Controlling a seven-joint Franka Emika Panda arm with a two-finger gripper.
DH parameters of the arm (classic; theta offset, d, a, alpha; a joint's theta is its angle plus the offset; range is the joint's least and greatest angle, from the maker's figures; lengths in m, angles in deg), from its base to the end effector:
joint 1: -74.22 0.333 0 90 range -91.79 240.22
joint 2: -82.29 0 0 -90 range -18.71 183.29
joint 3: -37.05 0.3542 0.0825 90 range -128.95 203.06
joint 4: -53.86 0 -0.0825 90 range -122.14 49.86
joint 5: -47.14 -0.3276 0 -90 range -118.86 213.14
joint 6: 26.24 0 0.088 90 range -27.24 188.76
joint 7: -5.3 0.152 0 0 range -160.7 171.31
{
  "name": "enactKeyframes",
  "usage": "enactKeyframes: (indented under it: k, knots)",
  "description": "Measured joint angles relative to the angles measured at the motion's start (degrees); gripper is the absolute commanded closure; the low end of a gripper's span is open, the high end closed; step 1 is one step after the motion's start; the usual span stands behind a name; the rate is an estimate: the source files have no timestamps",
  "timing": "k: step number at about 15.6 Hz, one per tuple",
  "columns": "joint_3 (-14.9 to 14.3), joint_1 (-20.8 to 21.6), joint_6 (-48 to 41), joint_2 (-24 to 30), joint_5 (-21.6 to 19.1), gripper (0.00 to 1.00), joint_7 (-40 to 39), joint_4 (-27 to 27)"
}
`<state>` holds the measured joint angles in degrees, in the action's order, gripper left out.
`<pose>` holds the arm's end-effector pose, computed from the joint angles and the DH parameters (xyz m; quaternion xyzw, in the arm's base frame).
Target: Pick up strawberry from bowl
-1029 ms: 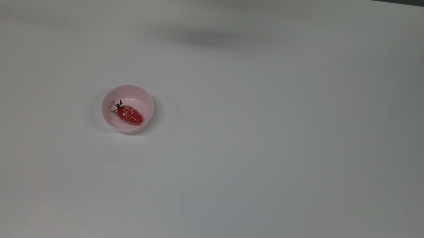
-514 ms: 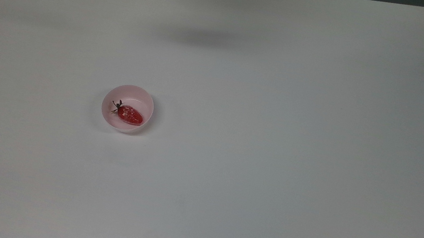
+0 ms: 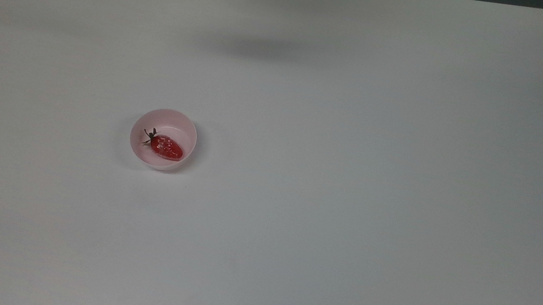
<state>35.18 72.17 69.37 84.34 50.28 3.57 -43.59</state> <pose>0.4906 -0.0417 0.5897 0.9995 -0.0165 0.0005 0.0267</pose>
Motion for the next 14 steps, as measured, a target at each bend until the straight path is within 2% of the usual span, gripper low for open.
enactKeyframes:
  k: [3,5,9,11,14]
  knots:
    - [-0.34,-0.01,0.0,-2.85,0.0,0.0,0.02,4.0]
    - [-0.39,-0.01,0.58,-7.22,-0.01,0.0,1.63,7.43]
    - [-0.52,-0.09,7.51,-15.76,0.0,0.0,6.35,11.07]
    - [-0.74,-0.09,9.94,-18.88,0.0,0.01,5.15,11.88]
    - [-1.34,-0.09,11.06,-21.33,-0.01,0.04,-0.87,12.24]
